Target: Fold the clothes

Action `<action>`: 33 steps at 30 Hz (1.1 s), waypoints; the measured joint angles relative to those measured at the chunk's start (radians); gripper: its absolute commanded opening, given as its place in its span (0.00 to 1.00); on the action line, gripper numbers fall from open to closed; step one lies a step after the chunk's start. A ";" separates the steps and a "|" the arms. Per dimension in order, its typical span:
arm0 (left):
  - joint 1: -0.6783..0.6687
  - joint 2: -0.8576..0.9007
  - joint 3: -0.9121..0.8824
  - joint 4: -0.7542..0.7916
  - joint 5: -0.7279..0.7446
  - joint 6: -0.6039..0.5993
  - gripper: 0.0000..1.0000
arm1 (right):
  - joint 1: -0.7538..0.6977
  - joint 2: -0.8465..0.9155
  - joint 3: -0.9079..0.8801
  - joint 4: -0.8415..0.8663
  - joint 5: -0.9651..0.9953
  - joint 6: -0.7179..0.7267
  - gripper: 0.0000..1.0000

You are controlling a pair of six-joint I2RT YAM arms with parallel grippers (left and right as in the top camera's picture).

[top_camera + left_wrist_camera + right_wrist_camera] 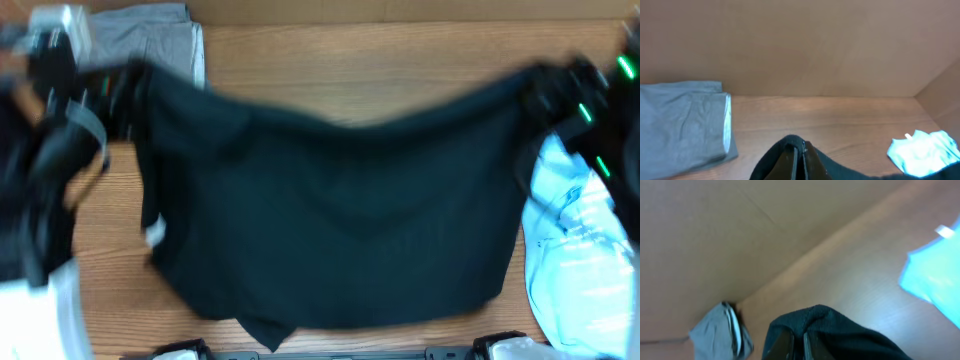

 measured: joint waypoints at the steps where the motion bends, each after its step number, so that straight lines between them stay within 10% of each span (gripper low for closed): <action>1: 0.000 0.059 0.000 0.039 0.006 -0.001 0.04 | 0.000 0.042 0.000 0.046 -0.003 -0.016 0.04; 10: -0.006 0.345 0.073 0.171 0.050 -0.043 0.04 | -0.083 0.212 0.010 0.193 -0.140 -0.090 0.04; 22: -0.019 0.235 0.601 -0.072 0.100 -0.019 0.04 | -0.406 0.125 0.436 -0.185 -0.258 -0.142 0.04; 33: -0.146 0.628 0.193 -0.275 0.086 0.088 0.04 | -0.372 0.265 -0.174 -0.073 -0.264 -0.151 0.04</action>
